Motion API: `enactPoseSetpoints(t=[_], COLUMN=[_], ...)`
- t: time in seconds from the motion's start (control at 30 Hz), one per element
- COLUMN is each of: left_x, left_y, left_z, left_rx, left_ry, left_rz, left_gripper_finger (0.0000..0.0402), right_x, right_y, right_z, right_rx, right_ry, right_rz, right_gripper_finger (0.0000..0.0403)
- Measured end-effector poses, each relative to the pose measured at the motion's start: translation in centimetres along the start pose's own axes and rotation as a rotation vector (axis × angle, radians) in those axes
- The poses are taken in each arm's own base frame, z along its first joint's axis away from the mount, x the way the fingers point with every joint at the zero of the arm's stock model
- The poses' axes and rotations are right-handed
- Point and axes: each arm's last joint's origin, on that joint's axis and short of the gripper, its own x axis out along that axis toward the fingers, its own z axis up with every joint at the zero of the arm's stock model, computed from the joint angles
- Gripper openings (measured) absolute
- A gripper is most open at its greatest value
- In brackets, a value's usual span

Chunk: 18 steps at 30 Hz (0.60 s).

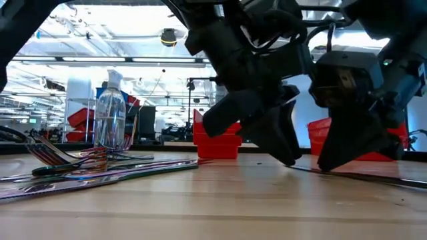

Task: Sort silverware

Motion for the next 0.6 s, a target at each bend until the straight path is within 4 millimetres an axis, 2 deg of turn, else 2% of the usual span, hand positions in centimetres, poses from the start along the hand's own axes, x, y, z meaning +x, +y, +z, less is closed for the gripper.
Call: enactPoseSetpoints(t=[0.37,0.6], left_x=[0.6,0.6], left_y=[-0.5,-1.3], left_z=[0.1,0.4], left_rx=[0.034,0.248], left_ry=[-0.028,0.033], left_rz=[0.004,0.059], left_gripper_finger=[0.0109,0.0109], right_x=[0.1,-0.1], right_y=[-0.2,-0.2], right_z=[0.2,0.2], right_rx=[-0.013,-0.019], right_ry=[0.001,0.003], right_rz=[-0.021,-0.022], right_gripper_finger=[0.0,0.0])
